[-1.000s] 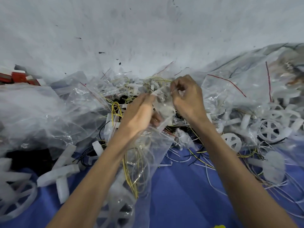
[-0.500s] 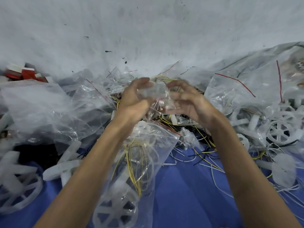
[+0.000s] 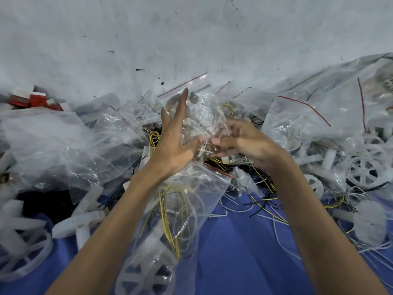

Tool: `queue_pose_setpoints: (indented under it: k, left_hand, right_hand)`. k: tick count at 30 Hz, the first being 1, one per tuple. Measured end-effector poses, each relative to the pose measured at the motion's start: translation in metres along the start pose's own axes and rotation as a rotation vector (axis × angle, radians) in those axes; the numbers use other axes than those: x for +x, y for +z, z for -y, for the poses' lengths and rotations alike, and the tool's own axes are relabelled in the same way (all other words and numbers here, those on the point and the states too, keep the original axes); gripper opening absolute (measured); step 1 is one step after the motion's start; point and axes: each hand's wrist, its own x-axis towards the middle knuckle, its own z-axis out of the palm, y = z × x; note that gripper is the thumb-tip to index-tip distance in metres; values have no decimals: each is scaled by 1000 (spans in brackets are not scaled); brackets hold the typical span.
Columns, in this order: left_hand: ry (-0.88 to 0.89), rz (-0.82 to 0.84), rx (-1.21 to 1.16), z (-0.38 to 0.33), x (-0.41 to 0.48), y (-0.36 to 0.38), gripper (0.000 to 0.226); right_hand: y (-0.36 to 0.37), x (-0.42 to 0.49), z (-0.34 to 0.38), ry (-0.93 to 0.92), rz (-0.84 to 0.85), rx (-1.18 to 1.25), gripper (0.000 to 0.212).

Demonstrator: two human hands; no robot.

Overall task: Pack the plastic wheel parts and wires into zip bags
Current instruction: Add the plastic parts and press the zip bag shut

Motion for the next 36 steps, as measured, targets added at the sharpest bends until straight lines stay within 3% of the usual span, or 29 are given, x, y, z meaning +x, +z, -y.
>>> queue_pose_setpoints:
  k: [3,6,9,10,12,15,16,19,21,24,28,32,34,36]
  left_hand:
    - [33,-4,-152,-1,2,-5,87]
    - [41,43,-149,-3,5,-8,102]
    - [-51,98,-196,-2,11,-15,115]
    - [-88,121,-171,0,13,-19,116]
    - [-194,271,-44,4,13,-29,110]
    - [-249,730,307,13,4,-33,79]
    - [-247,792,379,15,0,-33,71]
    - [-235,716,436,18,1,-36,56]
    - [-253,734,488,19,4,-37,45]
    - [-234,870,522,22,6,-36,31]
    - [-235,847,463,15,12,-42,23]
    - [-188,775,256,-8,9,-59,25]
    - [-208,756,162,-16,5,-70,25]
    - [-210,756,234,-22,1,-76,26]
  right_hand:
    - [-1,-1,0,19,87,-18,22]
    - [4,-3,3,8,160,-105,30]
    - [5,-1,1,-7,27,-216,52]
    - [4,0,0,-2,-27,-222,48]
    - [0,1,-3,6,-138,-156,33]
    - [-1,1,2,76,-250,14,34]
    - [-1,0,3,94,-250,28,36]
    - [-1,-3,1,145,-173,-160,57]
    - [-1,-7,-1,147,-11,-264,76]
    - [-1,-9,-3,214,218,-244,47]
    - [-5,-7,-4,285,176,-417,77]
    - [-9,-10,-1,212,88,-346,64]
    - [-10,-7,0,123,-15,-141,63]
    - [-7,-6,5,65,-114,149,45]
